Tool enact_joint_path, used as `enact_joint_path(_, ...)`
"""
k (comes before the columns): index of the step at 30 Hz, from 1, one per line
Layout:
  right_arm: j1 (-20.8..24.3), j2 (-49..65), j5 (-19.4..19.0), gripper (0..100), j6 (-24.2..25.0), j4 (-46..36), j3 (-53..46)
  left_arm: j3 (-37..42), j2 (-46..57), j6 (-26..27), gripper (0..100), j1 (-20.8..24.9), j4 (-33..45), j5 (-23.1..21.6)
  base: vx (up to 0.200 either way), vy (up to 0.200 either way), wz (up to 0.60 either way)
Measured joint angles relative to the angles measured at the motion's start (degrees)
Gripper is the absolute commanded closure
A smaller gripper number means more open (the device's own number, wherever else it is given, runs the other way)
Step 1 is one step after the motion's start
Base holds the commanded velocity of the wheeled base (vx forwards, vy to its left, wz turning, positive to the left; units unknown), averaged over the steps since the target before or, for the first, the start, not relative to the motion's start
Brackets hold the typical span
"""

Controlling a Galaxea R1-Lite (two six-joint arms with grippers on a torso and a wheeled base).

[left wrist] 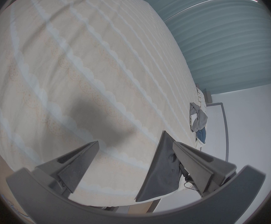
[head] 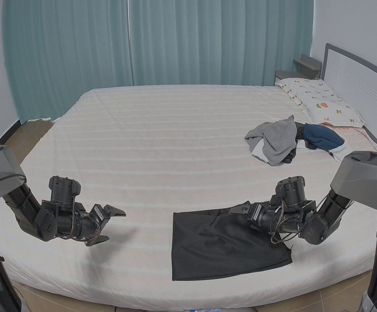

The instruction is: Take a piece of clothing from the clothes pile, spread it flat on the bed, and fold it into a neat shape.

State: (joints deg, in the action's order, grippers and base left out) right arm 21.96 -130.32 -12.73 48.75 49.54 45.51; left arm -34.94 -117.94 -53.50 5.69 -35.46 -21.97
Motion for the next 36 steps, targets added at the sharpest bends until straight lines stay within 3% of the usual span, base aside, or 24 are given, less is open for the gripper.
enact_joint_path(17, -10.3, -2.8, 1.2, 0, -0.2, 7.3, 2.6, -0.1, -0.1, 0.0, 0, 0.0, 0.0, 0.0, 0.0, 0.0, 0.0)
enact_joint_path(25, -11.0, -2.9, 0.9, 0, -0.3, 9.5, 0.8, -0.7, -0.1, -0.8, 0, -0.1, 0.1, 0.0, 0.0, 0.0, 0.0)
enact_joint_path(36, -10.5, -2.9, 0.9, 0, -0.4, 10.0, 0.0, -1.3, -0.1, -1.2, 0, 0.9, 0.2, 0.0, 0.0, -0.2, 0.0)
